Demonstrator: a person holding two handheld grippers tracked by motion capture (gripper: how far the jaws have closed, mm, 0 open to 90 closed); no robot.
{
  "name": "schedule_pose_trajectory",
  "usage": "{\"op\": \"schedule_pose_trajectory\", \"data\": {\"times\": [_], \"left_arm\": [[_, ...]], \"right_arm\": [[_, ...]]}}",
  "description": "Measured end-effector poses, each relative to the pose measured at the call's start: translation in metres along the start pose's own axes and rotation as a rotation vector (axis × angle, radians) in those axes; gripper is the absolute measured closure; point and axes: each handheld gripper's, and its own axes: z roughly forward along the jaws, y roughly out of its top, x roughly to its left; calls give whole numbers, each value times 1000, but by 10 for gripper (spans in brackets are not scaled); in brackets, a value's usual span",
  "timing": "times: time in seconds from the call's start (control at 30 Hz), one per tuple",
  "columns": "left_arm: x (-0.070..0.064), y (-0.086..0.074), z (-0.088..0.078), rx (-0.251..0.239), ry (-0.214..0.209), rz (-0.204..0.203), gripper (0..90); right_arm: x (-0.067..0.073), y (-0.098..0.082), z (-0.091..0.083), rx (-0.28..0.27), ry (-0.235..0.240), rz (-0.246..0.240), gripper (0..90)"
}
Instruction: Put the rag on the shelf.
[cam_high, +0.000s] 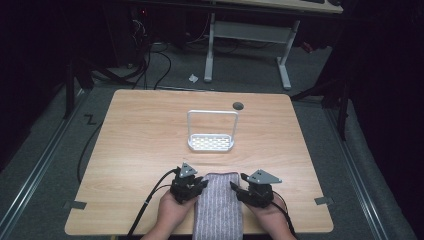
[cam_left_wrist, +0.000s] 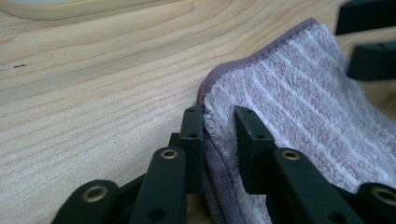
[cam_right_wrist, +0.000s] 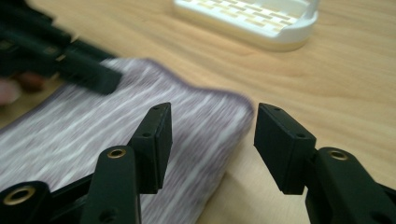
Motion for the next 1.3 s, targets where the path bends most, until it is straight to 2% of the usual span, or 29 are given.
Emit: {"op": "schedule_pose_trajectory", "data": {"times": [0.07,0.1,0.13,0.17,0.2,0.33,0.37,0.5,0.53,0.6,0.73,0.8,0.87,0.93,1.1,1.27,1.3], "left_arm": [[-2,-1,-1,1,3,14,767],[-2,-2,-1,1,-1,17,770],[-2,-2,-1,1,-1,17,773],[-3,-3,-2,3,-2,22,774],[-4,-4,-3,1,1,22,775],[-6,-5,-4,0,3,28,778],[-6,-5,-4,1,-1,29,778],[-8,-7,-5,1,3,32,778],[-9,-7,-6,-6,4,35,778],[-13,-9,-10,-53,16,65,779],[-16,-9,-13,-87,9,58,785],[-21,-10,-16,-124,26,70,787],[-22,-9,-17,-134,30,74,788],[-26,-7,-22,-172,34,79,788],[-30,-3,-29,-201,31,88,788],[-34,5,-47,-294,44,94,788],[-34,5,-47,-294,44,94,788]], "right_arm": [[-2,1,9,32,-1,33,470],[-1,0,13,47,-22,16,483],[-1,0,13,47,-22,16,483],[5,-5,21,88,-68,-43,520],[6,-6,22,95,-65,-44,562],[7,-8,19,96,-19,20,719],[8,-8,19,94,-10,9,749],[16,-10,16,88,-32,-30,807],[18,-11,15,79,-40,-38,808],[23,-12,13,63,-67,-64,809],[27,-13,9,21,-91,-74,816],[26,-11,6,0,-92,-72,819],[26,-10,4,-14,-97,-81,820],[25,-8,-2,-54,-99,-81,820],[26,-4,-8,-108,-111,-88,820],[29,5,-15,-171,-117,-100,819],[30,8,-17,-186,-120,-104,819]]}}
